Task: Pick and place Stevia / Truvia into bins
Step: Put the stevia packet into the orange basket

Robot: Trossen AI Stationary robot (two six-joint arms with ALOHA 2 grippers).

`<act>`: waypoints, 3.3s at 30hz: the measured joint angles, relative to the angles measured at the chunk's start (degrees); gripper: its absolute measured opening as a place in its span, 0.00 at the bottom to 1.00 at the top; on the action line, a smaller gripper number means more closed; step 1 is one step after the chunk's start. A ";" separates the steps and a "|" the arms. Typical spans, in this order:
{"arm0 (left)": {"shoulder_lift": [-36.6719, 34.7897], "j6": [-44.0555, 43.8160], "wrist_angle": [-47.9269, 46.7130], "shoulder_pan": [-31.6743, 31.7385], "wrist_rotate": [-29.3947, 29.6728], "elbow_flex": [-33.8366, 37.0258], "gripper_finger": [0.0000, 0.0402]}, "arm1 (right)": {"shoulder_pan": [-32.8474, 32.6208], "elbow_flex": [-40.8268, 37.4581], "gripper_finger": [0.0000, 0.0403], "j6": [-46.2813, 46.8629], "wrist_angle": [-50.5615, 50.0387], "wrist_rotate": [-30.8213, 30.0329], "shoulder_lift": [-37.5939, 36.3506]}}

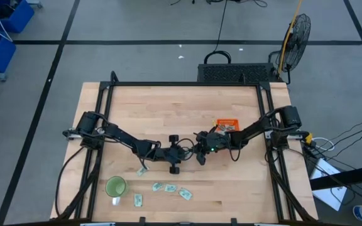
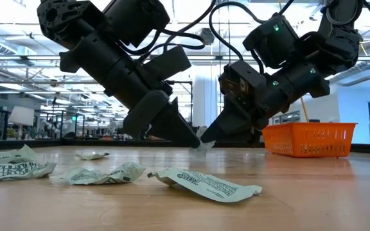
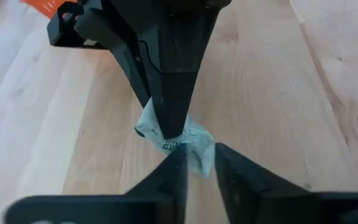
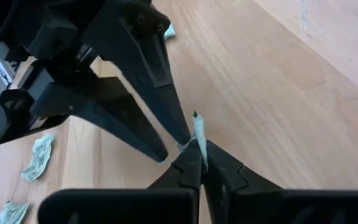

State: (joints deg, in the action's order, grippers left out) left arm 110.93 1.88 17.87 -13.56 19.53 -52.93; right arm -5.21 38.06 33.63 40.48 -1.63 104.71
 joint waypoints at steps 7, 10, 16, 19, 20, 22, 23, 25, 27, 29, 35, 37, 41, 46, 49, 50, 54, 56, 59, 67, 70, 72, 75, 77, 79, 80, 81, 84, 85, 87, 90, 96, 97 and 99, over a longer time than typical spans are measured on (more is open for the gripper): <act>-2.13 -0.53 -3.18 -0.83 0.33 -0.02 0.39 | 0.80 -0.08 0.00 -5.15 0.77 0.25 -5.65; -6.61 -1.57 -9.17 -1.58 2.55 -0.11 0.41 | 1.94 -0.02 0.00 -9.84 -9.53 -1.12 -15.09; -17.79 -9.39 -25.62 -1.95 8.93 -0.11 0.42 | 1.28 0.04 0.00 -14.10 -38.81 -18.23 -37.35; -22.08 -13.84 -32.33 -1.73 9.50 -0.11 0.42 | -0.01 -0.07 0.00 -10.03 -56.02 -23.68 -46.29; -23.31 -14.90 -34.60 -1.73 9.51 -0.06 0.42 | -0.41 -0.07 0.00 -6.70 -60.65 -25.18 -48.33; -25.04 -16.01 -36.26 -1.73 9.59 -0.06 0.42 | -1.18 -0.56 0.00 -0.27 -69.14 -26.79 -51.33; -25.62 -15.99 -37.21 -1.73 9.57 -0.06 0.42 | -1.47 -1.23 0.00 1.98 -71.81 -26.83 -52.05; -26.12 -15.87 -38.08 -1.73 9.56 -0.04 0.42 | -2.13 -3.22 0.00 4.26 -73.82 -25.98 -52.69; -26.13 -15.89 -37.96 -1.73 9.00 -0.06 0.42 | -2.47 -5.83 0.00 4.57 -72.36 -24.94 -52.60; -26.02 -15.97 -38.82 -1.73 7.97 -0.04 0.42 | -2.39 -8.25 0.00 4.55 -69.65 -25.08 -51.98; -25.65 -22.51 -43.03 -2.05 2.99 -0.02 0.42 | -1.13 -11.41 0.06 3.07 -68.07 -25.18 -50.97; -25.66 -25.07 -45.50 -2.45 1.81 -0.02 0.42 | -0.78 -11.45 0.10 2.39 -68.00 -25.16 -50.86; -24.77 -31.24 -46.00 -3.16 1.09 1.21 0.42 | -0.72 -11.45 0.20 0.89 -66.13 -25.17 -50.90; -23.90 -40.73 -43.20 -3.46 1.88 5.39 0.42 | -0.73 -11.47 0.31 -2.94 -62.41 -25.46 -51.20; -23.71 -39.03 -42.48 -4.79 0.97 8.30 0.42 | -0.74 -11.47 0.35 -6.39 -56.55 -25.50 -51.44; -23.76 -37.26 -41.30 -5.36 0.58 8.95 0.42 | -0.72 -11.47 0.36 -7.93 -54.57 -25.52 -51.57; -23.76 -33.45 -40.39 -7.81 0.47 10.19 0.42 | -0.72 -11.47 0.37 -14.73 -43.31 -25.47 -51.57; -23.74 -32.82 -39.54 -9.33 0.55 10.15 0.42 | -0.72 -11.47 0.37 -17.31 -38.53 -25.40 -51.54; -22.72 -27.98 -37.10 -11.33 0.85 10.38 0.42 | -0.72 -11.47 0.36 -21.20 -34.26 -25.38 -51.54; -18.88 -23.53 -35.17 -12.87 4.55 11.76 0.42 | -0.72 -11.45 0.36 -23.98 -31.61 -25.29 -51.13; -17.65 -23.21 -34.15 -12.79 4.57 11.65 0.42 | -0.72 -11.47 0.36 -23.92 -31.68 -25.24 -51.10; -16.80 -23.15 -33.60 -12.78 4.89 11.46 0.42 | -0.72 -11.47 0.36 -23.89 -31.66 -25.24 -51.10; -16.16 -23.16 -33.59 -12.97 4.94 11.46 0.42 | -0.72 -11.47 0.36 -23.87 -31.42 -25.24 -51.10; -15.96 -23.16 -33.70 -13.00 5.10 11.46 0.42 | -0.72 -11.47 0.36 -23.87 -31.44 -25.24 -51.10; -15.91 -23.16 -33.68 -13.00 5.09 11.46 0.39 | -0.72 -11.47 0.35 -23.85 -31.42 -25.22 -51.10; -15.91 -23.16 -33.66 -12.94 5.03 11.46 0.37 | -0.72 -11.47 0.35 -23.85 -31.42 -25.18 -51.10; -15.89 -23.18 -33.70 -12.88 4.79 11.46 0.34 | -0.72 -11.47 0.35 -23.85 -31.42 -25.18 -51.10; -15.85 -23.32 -33.65 -12.84 3.96 11.48 0.21 | -0.85 -11.47 0.36 -23.82 -30.91 -25.16 -50.88; -15.85 -23.23 -33.64 -12.85 3.58 11.48 0.17 | -0.85 -11.47 0.37 -23.82 -30.38 -25.16 -50.60; -15.85 -23.19 -33.68 -12.85 3.15 11.50 0.07 | -0.85 -11.47 0.38 -23.82 -28.96 -24.85 -49.76; -15.98 -23.38 -33.75 -12.83 3.84 11.48 0.02 | -0.85 -11.47 0.39 -24.05 -25.48 -22.77 -47.60; -18.02 -19.67 -34.10 -12.50 5.25 9.82 0.01 | -0.80 -11.47 0.39 -26.82 -16.69 -17.09 -40.86; -18.79 -18.59 -33.39 -12.39 5.29 9.00 0.01 | -0.81 -11.47 0.39 -27.72 -14.84 -15.54 -39.34; -20.48 -16.88 -32.51 -11.95 5.02 7.88 0.01 | -0.85 -11.47 0.39 -30.09 -10.85 -12.55 -36.08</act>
State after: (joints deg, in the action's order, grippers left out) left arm 90.46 -14.99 -14.64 -25.52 24.55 -45.05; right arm -6.07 26.59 3.54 29.63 -14.18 68.62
